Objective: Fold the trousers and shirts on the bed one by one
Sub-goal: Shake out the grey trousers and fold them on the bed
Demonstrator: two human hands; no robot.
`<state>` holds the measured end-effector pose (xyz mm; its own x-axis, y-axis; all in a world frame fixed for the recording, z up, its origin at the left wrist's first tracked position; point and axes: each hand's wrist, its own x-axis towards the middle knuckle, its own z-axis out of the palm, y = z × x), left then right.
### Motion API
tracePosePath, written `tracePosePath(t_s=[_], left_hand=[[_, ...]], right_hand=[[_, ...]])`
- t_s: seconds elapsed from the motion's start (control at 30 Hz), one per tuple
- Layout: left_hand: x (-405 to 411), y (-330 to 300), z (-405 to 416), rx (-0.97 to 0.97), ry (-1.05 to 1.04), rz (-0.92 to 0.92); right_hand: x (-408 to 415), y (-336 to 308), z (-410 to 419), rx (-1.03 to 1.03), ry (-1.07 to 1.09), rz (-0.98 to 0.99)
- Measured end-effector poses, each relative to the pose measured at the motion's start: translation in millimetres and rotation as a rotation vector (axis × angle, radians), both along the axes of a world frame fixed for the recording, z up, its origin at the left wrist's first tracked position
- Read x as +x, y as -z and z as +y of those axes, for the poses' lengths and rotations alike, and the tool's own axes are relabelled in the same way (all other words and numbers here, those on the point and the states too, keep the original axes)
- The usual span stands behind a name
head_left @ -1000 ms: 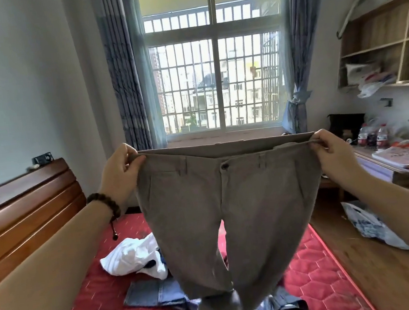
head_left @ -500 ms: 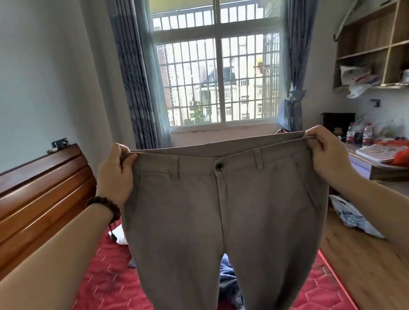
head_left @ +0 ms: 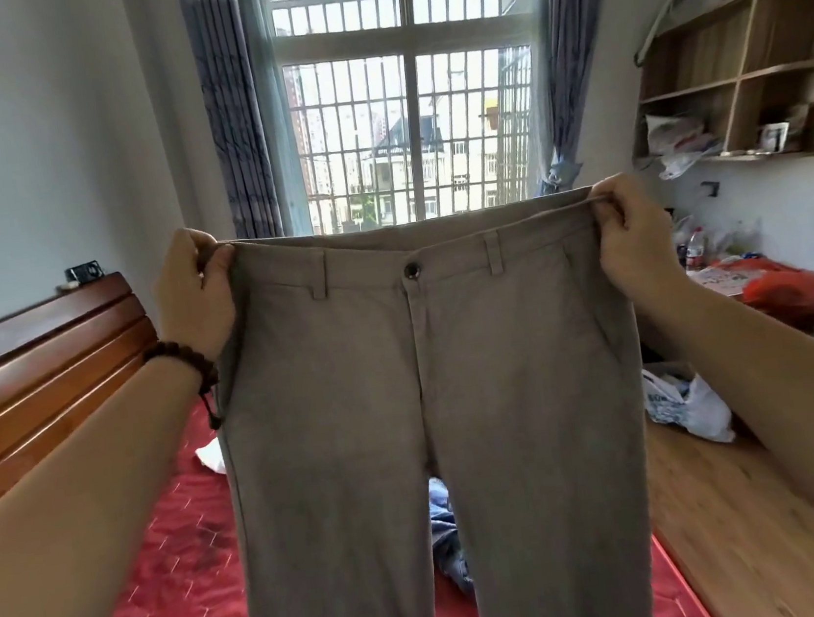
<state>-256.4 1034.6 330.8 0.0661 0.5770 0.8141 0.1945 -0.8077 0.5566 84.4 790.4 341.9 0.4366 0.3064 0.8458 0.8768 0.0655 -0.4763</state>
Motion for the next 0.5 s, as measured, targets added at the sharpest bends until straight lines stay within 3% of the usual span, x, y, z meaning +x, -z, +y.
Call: tracePosePath(t_s=[0.17,0.3,0.43,0.5], left_hand=[[2.2,11.9,7.1,-0.277,0.123,0.086],[-2.4,26.1,11.2,-0.560,0.366,-0.060],[19.2,39.0,3.4,-0.712,0.163,-0.095],[37.5,47.1,-9.7,-0.756,0.187,-0.191]], right_hand=[[12.9,18.6,11.6,-0.153,-0.029,0.208],[11.8,29.6,12.2,-0.062,-0.198,0.572],[-4.4,41.8,26.3,0.062,-0.137,0.800],[-23.6,47.7,33.4,0.066,-0.195,0.857]])
